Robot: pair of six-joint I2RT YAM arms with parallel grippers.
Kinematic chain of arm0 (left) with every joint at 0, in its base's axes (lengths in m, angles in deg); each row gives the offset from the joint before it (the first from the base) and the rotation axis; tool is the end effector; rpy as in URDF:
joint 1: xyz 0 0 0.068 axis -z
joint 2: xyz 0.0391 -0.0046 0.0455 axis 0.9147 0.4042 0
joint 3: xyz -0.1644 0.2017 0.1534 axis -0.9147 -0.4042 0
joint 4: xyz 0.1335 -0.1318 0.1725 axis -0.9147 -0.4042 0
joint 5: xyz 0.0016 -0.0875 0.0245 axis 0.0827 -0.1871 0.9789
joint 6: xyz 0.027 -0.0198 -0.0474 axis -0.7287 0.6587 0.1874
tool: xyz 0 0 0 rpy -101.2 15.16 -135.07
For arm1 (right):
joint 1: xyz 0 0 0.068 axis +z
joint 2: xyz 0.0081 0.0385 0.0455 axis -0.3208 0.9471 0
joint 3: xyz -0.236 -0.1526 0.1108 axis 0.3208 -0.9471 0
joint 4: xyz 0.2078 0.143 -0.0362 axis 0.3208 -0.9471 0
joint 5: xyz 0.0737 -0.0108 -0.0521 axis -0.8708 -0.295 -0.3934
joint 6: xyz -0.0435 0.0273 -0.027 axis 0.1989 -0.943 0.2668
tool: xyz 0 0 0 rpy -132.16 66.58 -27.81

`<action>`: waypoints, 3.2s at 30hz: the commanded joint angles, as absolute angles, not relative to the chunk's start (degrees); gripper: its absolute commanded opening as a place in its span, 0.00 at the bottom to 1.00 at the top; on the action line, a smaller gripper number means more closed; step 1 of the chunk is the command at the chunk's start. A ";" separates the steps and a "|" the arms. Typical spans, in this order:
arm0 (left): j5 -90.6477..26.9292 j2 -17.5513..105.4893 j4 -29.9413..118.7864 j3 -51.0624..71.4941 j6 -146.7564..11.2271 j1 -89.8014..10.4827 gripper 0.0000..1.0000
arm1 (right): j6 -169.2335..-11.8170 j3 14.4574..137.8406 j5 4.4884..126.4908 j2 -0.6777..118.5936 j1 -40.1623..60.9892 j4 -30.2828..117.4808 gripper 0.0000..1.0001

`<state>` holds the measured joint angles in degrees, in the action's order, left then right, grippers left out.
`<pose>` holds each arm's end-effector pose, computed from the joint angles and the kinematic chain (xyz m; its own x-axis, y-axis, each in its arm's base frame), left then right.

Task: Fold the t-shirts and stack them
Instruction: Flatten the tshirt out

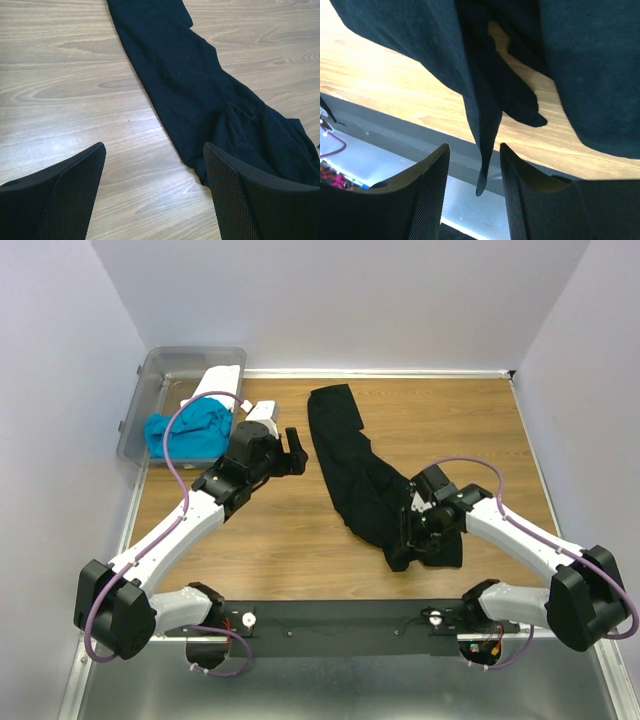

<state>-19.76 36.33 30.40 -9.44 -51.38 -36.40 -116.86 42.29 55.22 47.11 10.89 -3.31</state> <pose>0.2243 -0.1250 0.3283 -0.5581 -0.2198 -0.8002 0.2058 0.8975 -0.3901 0.1537 0.1020 0.2224 -0.9980 0.0314 -0.0548 0.0075 0.9206 0.3905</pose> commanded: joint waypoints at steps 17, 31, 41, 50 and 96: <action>-20.79 36.15 31.33 -7.99 -50.95 -34.78 0.87 | -112.20 75.71 58.96 59.78 12.22 2.27 0.01; -19.99 38.08 33.17 -9.57 -48.15 -24.07 0.88 | -105.07 127.96 82.62 77.81 -4.47 0.78 0.00; -20.17 59.49 35.90 -0.44 -51.56 -11.32 0.88 | -105.95 108.37 84.03 69.11 -6.14 3.67 0.01; -19.56 78.92 36.78 15.80 -57.45 -4.99 0.88 | -105.59 100.72 82.63 65.42 -7.20 4.82 0.01; 13.24 38.44 26.50 4.29 -57.97 -44.87 0.00 | -108.50 98.94 102.75 58.56 -20.38 6.22 0.01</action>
